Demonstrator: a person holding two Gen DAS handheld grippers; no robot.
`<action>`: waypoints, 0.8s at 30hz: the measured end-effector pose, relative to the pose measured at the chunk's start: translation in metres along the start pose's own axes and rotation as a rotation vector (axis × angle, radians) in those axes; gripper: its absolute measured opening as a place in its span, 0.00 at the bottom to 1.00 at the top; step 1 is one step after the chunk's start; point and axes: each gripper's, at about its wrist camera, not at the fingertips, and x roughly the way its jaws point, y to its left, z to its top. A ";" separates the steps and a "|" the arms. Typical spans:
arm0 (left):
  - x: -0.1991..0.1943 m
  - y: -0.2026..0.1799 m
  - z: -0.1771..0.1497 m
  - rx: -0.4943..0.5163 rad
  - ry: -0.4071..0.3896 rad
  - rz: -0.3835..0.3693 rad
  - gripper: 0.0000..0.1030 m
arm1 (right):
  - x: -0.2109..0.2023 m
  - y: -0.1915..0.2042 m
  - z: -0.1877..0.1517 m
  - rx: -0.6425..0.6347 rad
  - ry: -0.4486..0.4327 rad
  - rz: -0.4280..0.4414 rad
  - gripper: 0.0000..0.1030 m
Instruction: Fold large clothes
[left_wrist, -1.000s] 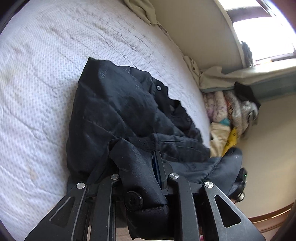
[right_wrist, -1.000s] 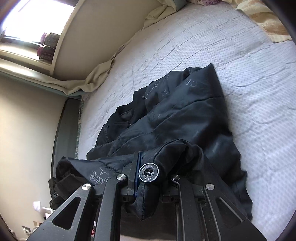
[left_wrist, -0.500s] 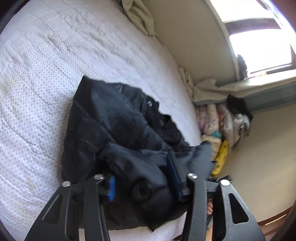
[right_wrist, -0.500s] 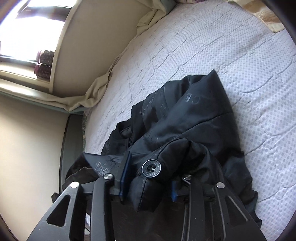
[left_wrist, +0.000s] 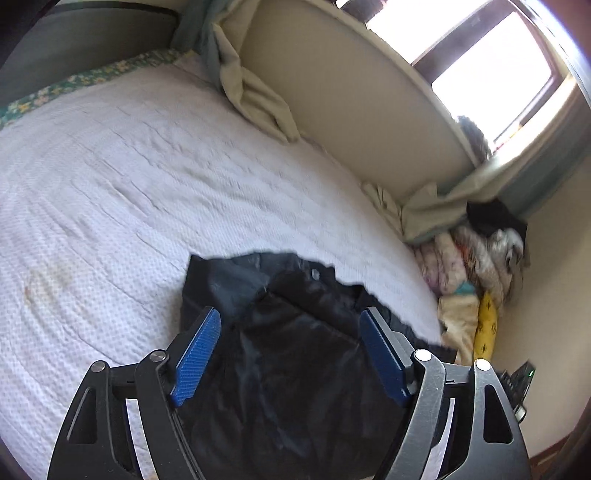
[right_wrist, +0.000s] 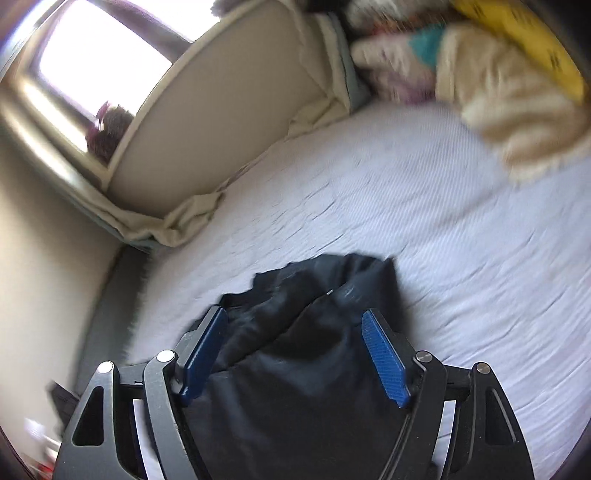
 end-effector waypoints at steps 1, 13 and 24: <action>0.008 -0.001 -0.002 0.009 0.020 0.011 0.79 | 0.000 0.003 0.000 -0.031 -0.004 -0.028 0.72; 0.062 0.008 -0.010 -0.035 0.106 0.012 0.60 | 0.043 -0.005 -0.011 -0.118 0.084 -0.127 0.72; 0.039 -0.006 -0.016 0.014 0.099 -0.013 0.11 | 0.041 0.011 -0.016 -0.168 0.137 -0.082 0.14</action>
